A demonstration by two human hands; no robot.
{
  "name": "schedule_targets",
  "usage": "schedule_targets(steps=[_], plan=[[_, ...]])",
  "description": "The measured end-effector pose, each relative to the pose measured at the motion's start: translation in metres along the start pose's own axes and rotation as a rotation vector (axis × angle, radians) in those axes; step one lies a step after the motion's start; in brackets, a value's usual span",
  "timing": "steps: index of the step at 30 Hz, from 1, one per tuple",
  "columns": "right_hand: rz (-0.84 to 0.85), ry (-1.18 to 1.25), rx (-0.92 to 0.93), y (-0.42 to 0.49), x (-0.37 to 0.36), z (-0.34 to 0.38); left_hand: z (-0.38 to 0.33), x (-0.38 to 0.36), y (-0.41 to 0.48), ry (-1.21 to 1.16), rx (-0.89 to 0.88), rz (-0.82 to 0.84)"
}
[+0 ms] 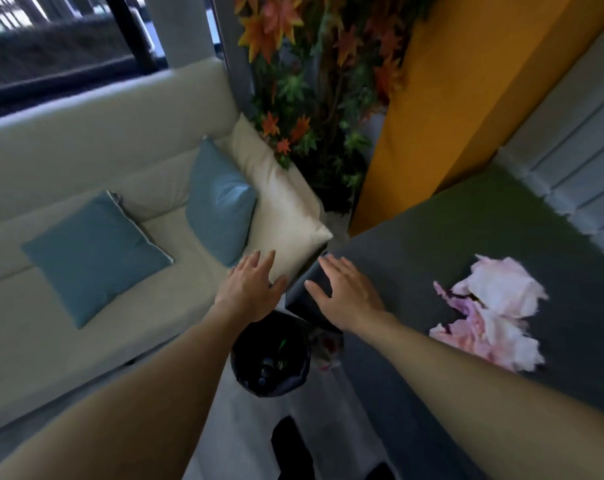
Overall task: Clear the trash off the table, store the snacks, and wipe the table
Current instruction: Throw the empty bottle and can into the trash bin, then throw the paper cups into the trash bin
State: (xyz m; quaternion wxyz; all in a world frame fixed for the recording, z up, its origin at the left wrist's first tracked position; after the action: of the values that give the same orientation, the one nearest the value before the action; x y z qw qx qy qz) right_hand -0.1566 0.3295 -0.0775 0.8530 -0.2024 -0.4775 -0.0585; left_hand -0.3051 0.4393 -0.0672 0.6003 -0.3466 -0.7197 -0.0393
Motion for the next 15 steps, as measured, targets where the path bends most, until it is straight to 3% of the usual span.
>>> schedule_targets(steps=[7, 15], plan=[[-0.160, -0.036, -0.078, -0.061, 0.079, -0.046, -0.096, 0.033, -0.029, 0.049, -0.145, -0.052], [-0.311, -0.044, -0.257, -0.161, 0.144, -0.137, -0.226, 0.022, -0.057, 0.105, -0.336, -0.023]])
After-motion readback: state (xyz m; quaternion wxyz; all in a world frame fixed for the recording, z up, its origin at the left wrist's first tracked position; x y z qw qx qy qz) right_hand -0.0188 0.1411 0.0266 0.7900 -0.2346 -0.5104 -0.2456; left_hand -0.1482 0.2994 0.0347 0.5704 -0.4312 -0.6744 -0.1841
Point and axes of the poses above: each hand's wrist, its own y-axis towards the middle knuckle, its own x-axis out of the back of the hand, z = x × y, the point moved 5 cm from there along y, towards the middle knuckle, and after that the axes turned 3 degrees about x, right-handed, at the moved point
